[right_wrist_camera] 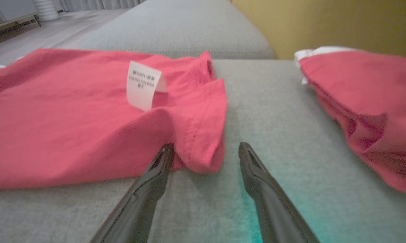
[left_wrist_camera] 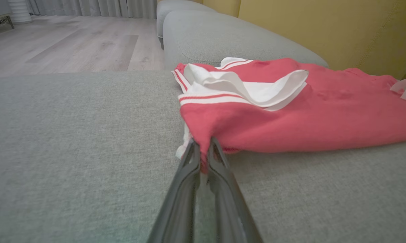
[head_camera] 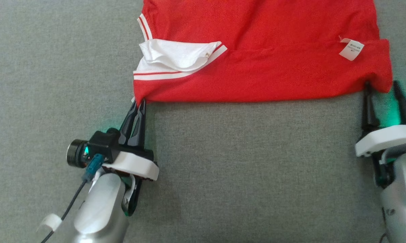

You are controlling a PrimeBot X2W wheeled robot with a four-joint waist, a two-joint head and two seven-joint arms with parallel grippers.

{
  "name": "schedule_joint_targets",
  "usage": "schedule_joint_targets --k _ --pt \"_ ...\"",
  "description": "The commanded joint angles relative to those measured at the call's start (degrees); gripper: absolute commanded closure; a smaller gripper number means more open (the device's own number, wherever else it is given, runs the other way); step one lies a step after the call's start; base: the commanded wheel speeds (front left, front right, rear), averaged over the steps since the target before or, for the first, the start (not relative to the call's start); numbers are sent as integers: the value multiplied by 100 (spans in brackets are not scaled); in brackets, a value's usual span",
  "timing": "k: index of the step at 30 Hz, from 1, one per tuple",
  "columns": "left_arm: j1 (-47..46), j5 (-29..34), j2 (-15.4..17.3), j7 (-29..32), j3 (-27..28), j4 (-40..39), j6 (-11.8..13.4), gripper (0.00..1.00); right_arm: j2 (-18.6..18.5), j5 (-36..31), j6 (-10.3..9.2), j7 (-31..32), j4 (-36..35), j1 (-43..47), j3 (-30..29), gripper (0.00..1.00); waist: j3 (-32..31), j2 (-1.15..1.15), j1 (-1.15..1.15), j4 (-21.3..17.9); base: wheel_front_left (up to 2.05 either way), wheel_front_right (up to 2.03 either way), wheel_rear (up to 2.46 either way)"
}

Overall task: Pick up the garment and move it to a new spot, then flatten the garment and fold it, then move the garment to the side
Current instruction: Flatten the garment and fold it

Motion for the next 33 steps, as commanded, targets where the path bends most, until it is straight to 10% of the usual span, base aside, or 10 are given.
schedule_joint_targets --k 1,3,4,31,32,33 --pt "39 65 81 -28 212 -171 13 100 -102 77 -5 -37 48 5 213 26 -17 0 -1 6 0 0 0" --pt "76 124 85 -29 232 -180 14 100 -152 223 -5 -37 321 -138 364 91 -29 0 -1 19 0 0 0" --pt "90 155 84 -29 230 -181 7 100 -184 286 -5 -37 424 -194 430 100 -38 0 -1 34 0 0 0" --pt "2224 481 158 -27 326 -1583 -128 100 -1117 968 -5 -37 -1045 2196 557 100 -677 0 -1 97 0 0 0" --pt "2248 468 153 -24 308 -1596 -132 100 -1132 997 -5 -37 -1090 2281 544 98 -670 0 -1 106 0 0 0" --pt "2252 461 150 -24 292 -1601 -136 100 -1138 1030 -5 -37 -1131 2344 531 67 -664 0 -1 113 0 0 0"
